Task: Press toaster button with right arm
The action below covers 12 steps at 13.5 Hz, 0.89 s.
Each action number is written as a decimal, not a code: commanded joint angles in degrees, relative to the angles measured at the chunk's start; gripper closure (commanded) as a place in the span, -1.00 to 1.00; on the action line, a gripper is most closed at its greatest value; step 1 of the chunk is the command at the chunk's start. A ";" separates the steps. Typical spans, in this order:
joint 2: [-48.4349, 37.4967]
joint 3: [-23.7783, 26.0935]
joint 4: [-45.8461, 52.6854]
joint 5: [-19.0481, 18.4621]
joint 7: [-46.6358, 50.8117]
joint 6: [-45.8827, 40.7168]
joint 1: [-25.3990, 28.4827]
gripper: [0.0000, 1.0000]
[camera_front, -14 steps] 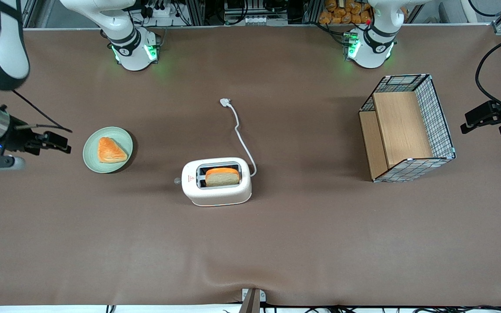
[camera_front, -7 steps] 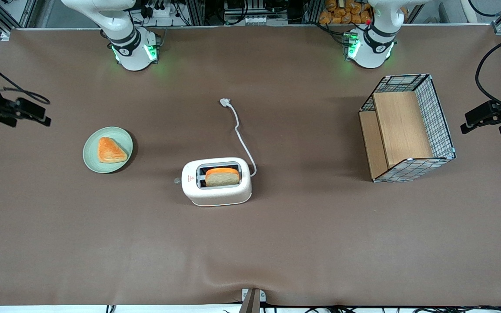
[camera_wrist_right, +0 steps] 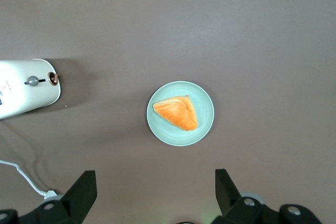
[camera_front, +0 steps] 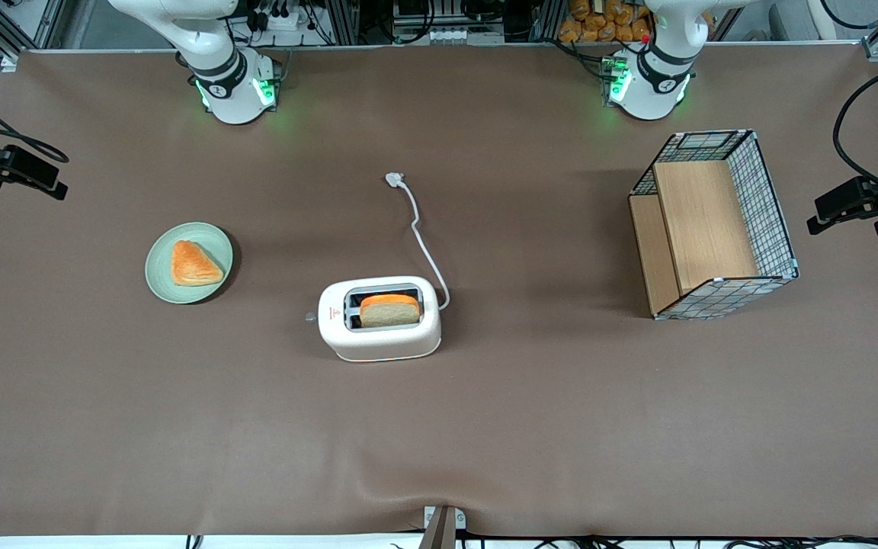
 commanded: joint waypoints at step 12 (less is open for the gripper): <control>0.91 0.82 1.62 -1.61 -1.15 -1.01 -1.44 -1.00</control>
